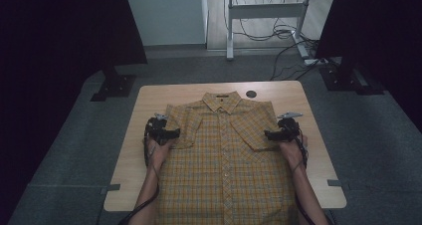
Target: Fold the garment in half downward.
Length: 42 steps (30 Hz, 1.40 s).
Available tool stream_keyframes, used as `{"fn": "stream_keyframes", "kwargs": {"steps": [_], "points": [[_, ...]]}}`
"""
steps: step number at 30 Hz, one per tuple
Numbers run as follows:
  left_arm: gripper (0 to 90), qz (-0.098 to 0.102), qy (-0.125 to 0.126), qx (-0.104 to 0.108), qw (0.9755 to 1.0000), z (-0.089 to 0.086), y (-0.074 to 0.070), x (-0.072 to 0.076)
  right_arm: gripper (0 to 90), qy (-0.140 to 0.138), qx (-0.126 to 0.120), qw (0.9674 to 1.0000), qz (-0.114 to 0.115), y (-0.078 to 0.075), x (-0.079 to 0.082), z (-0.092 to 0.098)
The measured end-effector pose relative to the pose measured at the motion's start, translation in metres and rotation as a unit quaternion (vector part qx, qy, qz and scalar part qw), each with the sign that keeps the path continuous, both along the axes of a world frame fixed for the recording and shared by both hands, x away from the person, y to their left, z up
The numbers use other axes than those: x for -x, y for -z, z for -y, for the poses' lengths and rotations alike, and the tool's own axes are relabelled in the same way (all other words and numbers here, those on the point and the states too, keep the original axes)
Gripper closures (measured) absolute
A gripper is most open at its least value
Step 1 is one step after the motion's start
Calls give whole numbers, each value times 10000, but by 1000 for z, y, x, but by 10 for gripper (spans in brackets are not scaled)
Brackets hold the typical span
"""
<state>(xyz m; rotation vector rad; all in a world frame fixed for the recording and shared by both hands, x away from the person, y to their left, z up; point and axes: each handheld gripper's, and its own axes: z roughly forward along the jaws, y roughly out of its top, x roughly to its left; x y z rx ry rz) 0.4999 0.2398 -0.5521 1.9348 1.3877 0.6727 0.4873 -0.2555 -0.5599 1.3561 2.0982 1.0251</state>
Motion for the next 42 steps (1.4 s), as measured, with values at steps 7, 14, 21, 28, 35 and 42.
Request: {"fn": "stream_keyframes", "kwargs": {"steps": [7,14,21,28,35,42], "points": [[80,-17,-60,2,10000,0,0,-1,111,55,-27,10000,-41,5,-11,-3],[88,-4,-23,6,10000,0,0,0,199,52,23,10000,33,5,-15,-3],[312,177,237,87,9995,2,-1,6,469,-101,-107,9998,137,4,-8,-6],[617,253,456,177,9985,9,-1,13,760,-391,-282,9988,-49,1,0,-10],[818,345,643,359,9967,6,-2,15,815,-399,-351,9986,-63,-1,3,-10],[833,768,711,479,9934,2,-14,23,815,-372,-518,9976,262,-14,12,-5]]}}
